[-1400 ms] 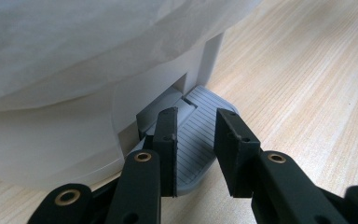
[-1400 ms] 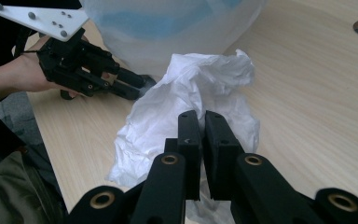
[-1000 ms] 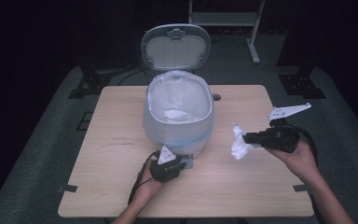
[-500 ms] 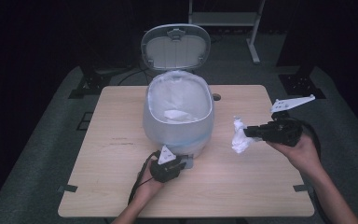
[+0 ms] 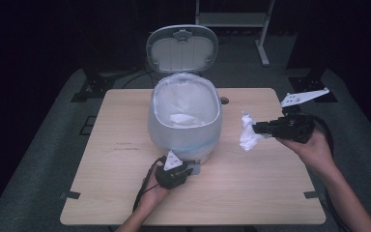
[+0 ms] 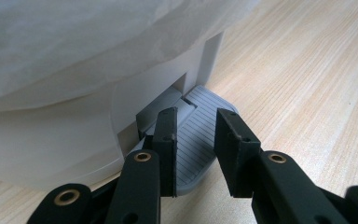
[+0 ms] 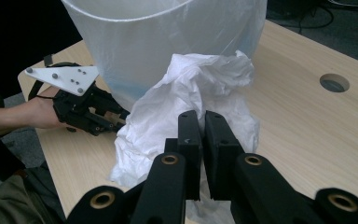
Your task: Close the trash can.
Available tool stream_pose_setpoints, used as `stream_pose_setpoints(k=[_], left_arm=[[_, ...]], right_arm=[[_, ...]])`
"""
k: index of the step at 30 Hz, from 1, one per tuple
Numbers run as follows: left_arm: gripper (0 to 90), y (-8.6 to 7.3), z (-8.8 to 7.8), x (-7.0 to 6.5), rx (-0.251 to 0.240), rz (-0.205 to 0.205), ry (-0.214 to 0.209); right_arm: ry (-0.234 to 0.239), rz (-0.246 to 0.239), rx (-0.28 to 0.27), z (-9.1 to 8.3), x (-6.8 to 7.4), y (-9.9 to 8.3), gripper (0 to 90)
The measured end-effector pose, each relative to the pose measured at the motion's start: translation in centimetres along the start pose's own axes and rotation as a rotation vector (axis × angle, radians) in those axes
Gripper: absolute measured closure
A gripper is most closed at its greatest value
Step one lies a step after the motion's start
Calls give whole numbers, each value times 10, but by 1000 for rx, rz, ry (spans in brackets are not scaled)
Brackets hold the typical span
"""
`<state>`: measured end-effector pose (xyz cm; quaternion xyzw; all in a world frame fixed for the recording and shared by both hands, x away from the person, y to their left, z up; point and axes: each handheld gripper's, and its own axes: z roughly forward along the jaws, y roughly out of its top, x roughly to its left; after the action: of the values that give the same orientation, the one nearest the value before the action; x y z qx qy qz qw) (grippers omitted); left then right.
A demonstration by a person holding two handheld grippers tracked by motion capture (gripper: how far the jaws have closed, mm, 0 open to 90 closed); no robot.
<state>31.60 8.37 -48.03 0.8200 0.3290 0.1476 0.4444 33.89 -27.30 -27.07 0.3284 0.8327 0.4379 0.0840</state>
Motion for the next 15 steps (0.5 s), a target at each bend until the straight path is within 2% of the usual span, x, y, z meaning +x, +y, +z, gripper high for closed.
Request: stream_pose_setpoints(k=[15], left_arm=[[700, 0, 0, 1, 1, -5, -3]], right_arm=[[7, 11, -18, -5, 0, 15, 851]])
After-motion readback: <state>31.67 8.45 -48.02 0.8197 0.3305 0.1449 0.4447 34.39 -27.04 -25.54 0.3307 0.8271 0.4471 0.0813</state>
